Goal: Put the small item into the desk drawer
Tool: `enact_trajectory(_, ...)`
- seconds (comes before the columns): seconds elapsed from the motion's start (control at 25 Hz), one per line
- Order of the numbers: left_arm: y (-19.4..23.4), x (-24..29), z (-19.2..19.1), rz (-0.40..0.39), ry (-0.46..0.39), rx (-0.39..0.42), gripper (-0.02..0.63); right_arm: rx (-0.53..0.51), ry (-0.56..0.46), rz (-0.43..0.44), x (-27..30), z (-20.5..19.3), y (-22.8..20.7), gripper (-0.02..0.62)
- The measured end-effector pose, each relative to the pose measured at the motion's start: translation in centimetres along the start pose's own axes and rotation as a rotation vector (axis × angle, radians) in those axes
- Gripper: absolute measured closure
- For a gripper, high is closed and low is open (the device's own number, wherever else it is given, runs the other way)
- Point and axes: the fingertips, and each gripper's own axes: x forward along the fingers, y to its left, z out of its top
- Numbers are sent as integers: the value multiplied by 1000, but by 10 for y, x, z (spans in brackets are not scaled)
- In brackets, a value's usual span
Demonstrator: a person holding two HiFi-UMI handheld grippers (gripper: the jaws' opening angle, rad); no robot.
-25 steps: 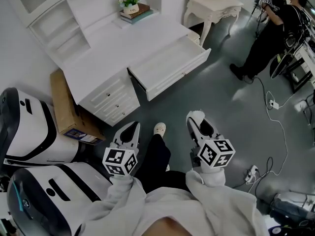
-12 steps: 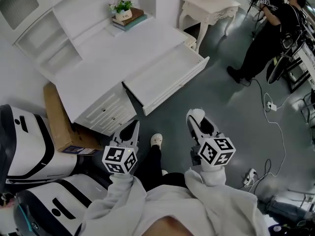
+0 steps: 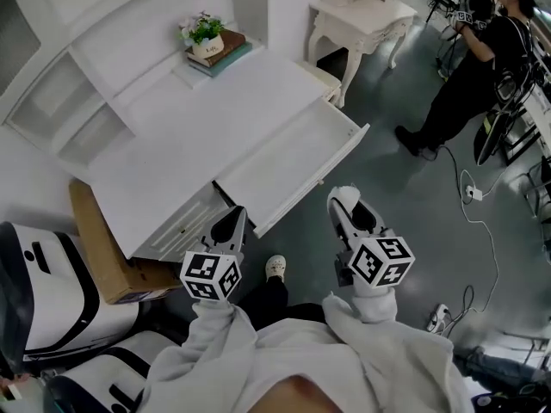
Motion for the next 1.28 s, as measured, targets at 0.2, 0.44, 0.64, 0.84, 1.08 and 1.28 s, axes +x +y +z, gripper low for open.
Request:
enact_trajectory(0.2,28,33,12,-8,6,1,580,9,-4,-11,39,13,-7,402)
enact_trajectory(0.44,49,65,13,-32,22,4,580,25,-6,-28,71,16,-16,402)
enact_trajectory(0.64,57,82,14,-48,24,-2,580,30,-3,-40,83,17,-22,402)
enact_trajectory(0.84,58,91,14,-66,27,4,580,34,-8,-51,90,19,-27,402)
enact_trajectory(1.08,57,92,4,-77,56,-8,580,46,21,-56,91,8,-26,402)
enact_trajectory(1.28,58,99,-4,-79,84,-38,580,42,59,-60,102,8,-32,401)
